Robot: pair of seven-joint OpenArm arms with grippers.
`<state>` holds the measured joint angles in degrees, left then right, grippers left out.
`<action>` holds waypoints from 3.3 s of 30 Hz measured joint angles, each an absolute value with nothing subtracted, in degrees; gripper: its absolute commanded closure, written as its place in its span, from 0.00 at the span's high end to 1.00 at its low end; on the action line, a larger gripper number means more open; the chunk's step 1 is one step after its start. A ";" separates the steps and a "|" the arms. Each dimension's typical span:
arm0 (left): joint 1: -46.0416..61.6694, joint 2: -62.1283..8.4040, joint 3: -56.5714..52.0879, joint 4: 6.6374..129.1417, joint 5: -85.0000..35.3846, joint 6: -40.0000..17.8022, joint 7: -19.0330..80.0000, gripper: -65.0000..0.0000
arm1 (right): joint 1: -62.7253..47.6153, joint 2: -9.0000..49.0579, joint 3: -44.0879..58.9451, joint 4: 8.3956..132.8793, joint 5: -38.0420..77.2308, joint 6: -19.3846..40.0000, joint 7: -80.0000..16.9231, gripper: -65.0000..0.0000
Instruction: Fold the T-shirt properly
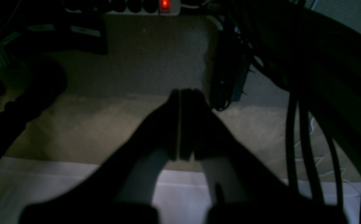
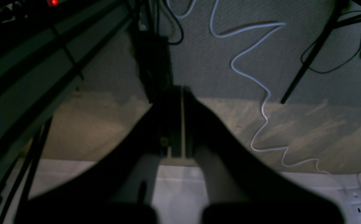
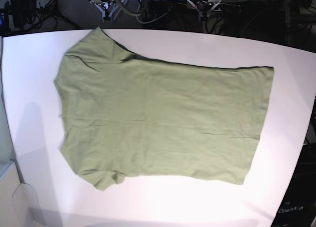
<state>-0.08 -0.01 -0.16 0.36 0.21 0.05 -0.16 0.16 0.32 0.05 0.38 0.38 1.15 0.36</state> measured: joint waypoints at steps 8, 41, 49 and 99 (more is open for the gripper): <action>-0.16 0.01 -0.23 0.36 0.21 0.05 -0.14 0.00 | 0.16 0.32 0.21 0.38 0.36 1.15 0.14 0.00; -0.01 0.01 -0.05 0.36 0.23 0.05 0.27 0.00 | 0.16 0.32 0.21 0.38 0.38 0.95 0.14 0.00; -0.01 -0.01 -0.05 0.36 0.23 0.05 0.25 0.00 | 0.14 0.32 0.21 0.38 0.38 0.95 0.14 0.00; 28.95 -7.40 -2.74 4.23 3.53 0.01 -74.19 0.00 | -50.37 2.20 -0.05 36.84 -0.05 0.73 75.57 0.00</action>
<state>28.95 -7.40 -2.74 4.23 3.53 0.01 -74.19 -50.37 2.20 -0.05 36.84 -0.05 0.73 75.57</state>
